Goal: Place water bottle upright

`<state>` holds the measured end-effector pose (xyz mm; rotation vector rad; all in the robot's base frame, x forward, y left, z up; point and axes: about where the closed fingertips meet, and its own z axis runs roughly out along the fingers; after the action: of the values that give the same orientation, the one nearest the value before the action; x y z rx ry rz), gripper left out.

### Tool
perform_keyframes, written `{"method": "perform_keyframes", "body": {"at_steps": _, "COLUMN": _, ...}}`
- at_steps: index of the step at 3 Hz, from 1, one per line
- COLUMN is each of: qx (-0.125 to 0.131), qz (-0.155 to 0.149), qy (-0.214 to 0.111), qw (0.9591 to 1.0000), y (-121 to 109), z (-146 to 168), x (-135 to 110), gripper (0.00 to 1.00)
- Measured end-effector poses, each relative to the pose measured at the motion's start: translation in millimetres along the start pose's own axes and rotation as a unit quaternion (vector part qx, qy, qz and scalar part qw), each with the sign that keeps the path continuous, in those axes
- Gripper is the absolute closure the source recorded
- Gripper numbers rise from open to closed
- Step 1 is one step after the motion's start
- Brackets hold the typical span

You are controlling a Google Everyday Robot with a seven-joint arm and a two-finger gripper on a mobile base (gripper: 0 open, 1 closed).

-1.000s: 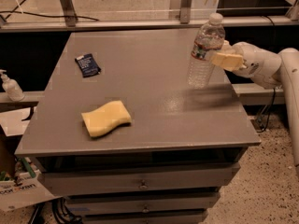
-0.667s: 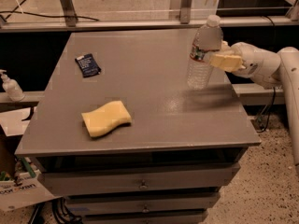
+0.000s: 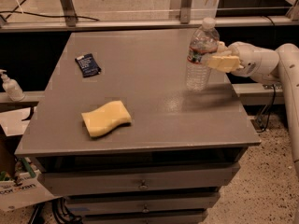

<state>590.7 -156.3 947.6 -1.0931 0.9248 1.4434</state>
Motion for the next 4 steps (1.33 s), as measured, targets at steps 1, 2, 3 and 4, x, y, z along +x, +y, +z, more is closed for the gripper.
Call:
{"method": "perform_keyframes", "body": {"at_steps": 1, "qx": -0.005, "qz": 0.005, "qy": 0.015, "qw": 0.9999, "y": 0.7, "z": 2.6, "x": 5.6, "gripper": 1.00}}
{"method": "perform_keyframes", "body": {"at_steps": 2, "qx": -0.006, "qz": 0.009, "qy": 0.022, "qw": 0.9997, "y": 1.2, "z": 2.8, "x": 10.8, "gripper": 1.00}}
{"method": "perform_keyframes", "body": {"at_steps": 3, "qx": -0.005, "qz": 0.018, "qy": 0.029, "qw": 0.9994, "y": 2.7, "z": 0.0, "x": 20.7, "gripper": 1.00}}
{"method": "perform_keyframes", "body": {"at_steps": 4, "qx": -0.002, "qz": 0.029, "qy": 0.033, "qw": 0.9990, "y": 6.7, "z": -5.7, "x": 36.6, "gripper": 1.00}}
